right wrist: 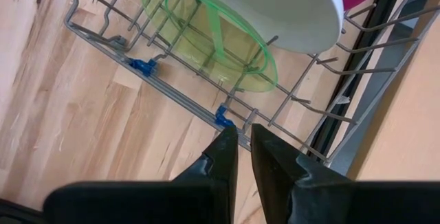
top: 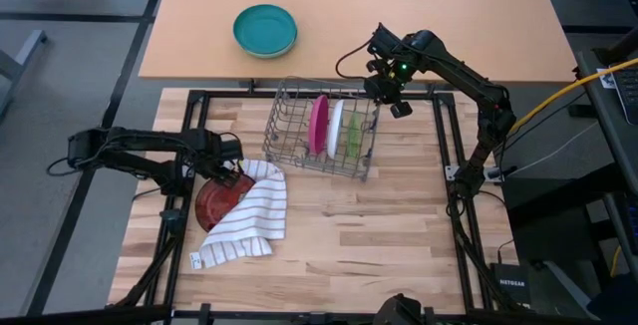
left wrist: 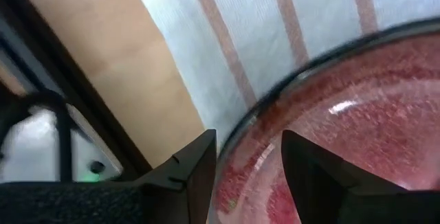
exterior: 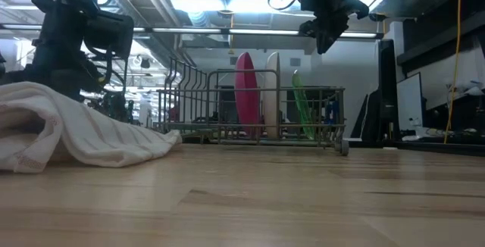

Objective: Sort dishes
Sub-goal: Put the red plate in the dish rack

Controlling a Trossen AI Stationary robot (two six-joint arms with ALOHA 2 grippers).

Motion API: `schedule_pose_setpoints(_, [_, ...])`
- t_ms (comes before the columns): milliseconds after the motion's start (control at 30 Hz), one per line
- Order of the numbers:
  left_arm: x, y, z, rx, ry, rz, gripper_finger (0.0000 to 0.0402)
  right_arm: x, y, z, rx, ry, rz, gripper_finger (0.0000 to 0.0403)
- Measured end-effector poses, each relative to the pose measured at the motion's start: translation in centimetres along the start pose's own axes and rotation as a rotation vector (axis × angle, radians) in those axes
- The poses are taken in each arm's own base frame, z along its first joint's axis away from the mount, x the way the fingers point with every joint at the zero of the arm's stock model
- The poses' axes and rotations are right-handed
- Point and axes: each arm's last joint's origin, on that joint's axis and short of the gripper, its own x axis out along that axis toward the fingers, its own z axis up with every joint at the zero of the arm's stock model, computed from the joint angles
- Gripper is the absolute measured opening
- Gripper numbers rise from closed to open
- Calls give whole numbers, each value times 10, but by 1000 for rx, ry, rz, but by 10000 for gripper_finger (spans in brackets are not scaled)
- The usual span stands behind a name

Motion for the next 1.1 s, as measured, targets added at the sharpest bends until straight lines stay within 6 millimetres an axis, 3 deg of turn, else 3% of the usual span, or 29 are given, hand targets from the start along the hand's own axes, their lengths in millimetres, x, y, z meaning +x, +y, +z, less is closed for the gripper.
schedule_pose_setpoints(300, [14,2,-3,-9,27,-38,155,0,0,0,-46,0,1,46])
schedule_pose_setpoints(433, [23,1,-7,-32,109,-135,155,0,0,0,-49,0,1,46])
schedule_pose_setpoints(867, [24,-4,-9,-55,204,-255,155,-1,-3,3,-108,-45,-31,46])
schedule_pose_setpoints(1100, [24,-5,-9,-70,221,-270,155,-10,20,28,-235,-211,14,46])
